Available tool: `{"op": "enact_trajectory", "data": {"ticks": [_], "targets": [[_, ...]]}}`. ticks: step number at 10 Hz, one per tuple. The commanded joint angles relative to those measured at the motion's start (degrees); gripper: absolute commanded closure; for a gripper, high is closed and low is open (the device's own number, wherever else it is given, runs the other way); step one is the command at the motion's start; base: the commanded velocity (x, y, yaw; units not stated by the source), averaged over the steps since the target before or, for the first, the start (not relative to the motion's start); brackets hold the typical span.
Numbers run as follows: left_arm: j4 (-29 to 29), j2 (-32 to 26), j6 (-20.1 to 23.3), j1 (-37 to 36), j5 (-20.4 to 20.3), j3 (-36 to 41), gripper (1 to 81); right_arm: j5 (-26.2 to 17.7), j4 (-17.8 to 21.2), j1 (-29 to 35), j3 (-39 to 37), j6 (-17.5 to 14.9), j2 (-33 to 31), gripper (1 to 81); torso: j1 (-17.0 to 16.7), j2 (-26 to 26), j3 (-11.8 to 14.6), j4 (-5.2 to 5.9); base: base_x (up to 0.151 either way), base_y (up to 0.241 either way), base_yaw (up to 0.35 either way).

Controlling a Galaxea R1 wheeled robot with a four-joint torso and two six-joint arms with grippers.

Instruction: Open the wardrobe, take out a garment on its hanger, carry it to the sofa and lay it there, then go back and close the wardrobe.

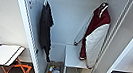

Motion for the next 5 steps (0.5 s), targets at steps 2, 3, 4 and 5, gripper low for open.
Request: {"op": "enact_trajectory", "data": {"ticks": [2,3,4,5], "targets": [[-2.7,0.5,-0.1,-6.5,0.8,-0.1,1.0,-3.2,0.6,2.4,3.1,-0.1,-1.5,1.0,0.0,0.0,0.0,0.0,0.0,0.0,0.0],[-2.8,1.2,-0.1,-7.0,0.8,-0.8,1.0,-3.2,0.7,2.6,3.7,-0.1,-1.7,1.0,0.0,0.0,0.0,0.0,0.0,0.0,0.0],[-2.8,1.9,-0.1,-7.3,0.8,-1.6,1.0,-3.2,0.7,2.8,4.4,-0.1,-2.0,1.0,0.0,0.0,0.0,0.0,0.0,0.0,0.0],[-4.5,3.6,-0.1,-7.4,0.7,-4.1,1.0,-3.2,0.7,3.0,5.5,-0.1,-2.6,1.0,0.0,0.0,0.0,0.0,0.0,0.0,0.0]]}}
